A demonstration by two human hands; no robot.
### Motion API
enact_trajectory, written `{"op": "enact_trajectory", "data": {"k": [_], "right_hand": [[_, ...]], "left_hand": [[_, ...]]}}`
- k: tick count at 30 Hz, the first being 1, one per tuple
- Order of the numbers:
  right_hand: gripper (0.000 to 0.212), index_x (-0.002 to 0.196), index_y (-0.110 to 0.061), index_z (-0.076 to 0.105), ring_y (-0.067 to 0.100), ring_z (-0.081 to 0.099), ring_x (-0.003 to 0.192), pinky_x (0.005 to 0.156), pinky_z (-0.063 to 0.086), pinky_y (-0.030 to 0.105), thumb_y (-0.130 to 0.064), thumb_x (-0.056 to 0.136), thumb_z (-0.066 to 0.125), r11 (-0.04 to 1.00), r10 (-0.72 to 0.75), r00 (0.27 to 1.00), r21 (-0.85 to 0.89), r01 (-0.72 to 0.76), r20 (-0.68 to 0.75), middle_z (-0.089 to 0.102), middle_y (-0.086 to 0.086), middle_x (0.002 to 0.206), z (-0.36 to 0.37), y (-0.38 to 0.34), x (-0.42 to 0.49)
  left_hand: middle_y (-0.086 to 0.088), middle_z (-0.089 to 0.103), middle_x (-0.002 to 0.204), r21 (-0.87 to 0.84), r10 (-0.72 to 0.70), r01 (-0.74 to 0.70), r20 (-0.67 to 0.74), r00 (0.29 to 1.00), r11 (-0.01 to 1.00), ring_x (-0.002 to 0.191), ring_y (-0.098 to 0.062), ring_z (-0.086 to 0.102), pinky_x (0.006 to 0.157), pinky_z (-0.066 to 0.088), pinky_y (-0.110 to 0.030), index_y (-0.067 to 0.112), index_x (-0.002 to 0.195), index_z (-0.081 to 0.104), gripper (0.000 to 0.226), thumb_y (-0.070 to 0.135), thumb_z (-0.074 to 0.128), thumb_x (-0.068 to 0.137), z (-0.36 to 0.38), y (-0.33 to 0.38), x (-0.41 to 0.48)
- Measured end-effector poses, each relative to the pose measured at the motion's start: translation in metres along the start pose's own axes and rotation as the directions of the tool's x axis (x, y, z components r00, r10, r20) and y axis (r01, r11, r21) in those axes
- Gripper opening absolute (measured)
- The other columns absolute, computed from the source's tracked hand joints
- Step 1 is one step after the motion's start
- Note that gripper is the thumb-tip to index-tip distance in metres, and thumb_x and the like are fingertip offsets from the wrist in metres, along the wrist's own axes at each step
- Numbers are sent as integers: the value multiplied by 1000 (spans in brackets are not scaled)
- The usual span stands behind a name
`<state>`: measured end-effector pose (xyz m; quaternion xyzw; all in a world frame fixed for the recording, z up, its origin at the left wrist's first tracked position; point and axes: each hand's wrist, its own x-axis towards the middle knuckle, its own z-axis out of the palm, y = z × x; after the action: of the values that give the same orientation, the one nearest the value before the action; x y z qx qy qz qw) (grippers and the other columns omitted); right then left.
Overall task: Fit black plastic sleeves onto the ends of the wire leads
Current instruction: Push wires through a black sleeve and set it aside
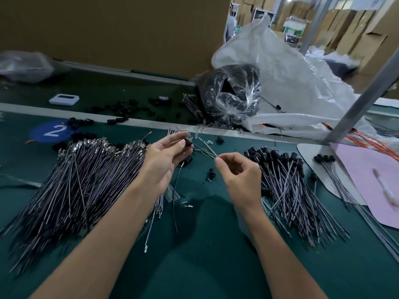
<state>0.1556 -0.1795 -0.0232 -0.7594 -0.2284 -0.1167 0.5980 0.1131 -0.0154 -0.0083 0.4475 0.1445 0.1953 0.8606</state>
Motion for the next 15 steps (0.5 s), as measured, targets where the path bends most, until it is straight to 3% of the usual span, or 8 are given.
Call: {"op": "enact_trajectory", "data": {"k": [15], "right_hand": [[6, 80, -16, 74, -1, 55, 56, 57, 44, 15, -15, 86, 73, 1000, 24, 1000, -5, -24, -17, 67, -9, 64, 2, 3, 2]], "left_hand": [[-7, 73, 91, 31, 50, -54, 127, 991, 998, 85, -16, 72, 76, 57, -21, 3, 102, 69, 19, -6, 56, 91, -2, -3, -7]]}}
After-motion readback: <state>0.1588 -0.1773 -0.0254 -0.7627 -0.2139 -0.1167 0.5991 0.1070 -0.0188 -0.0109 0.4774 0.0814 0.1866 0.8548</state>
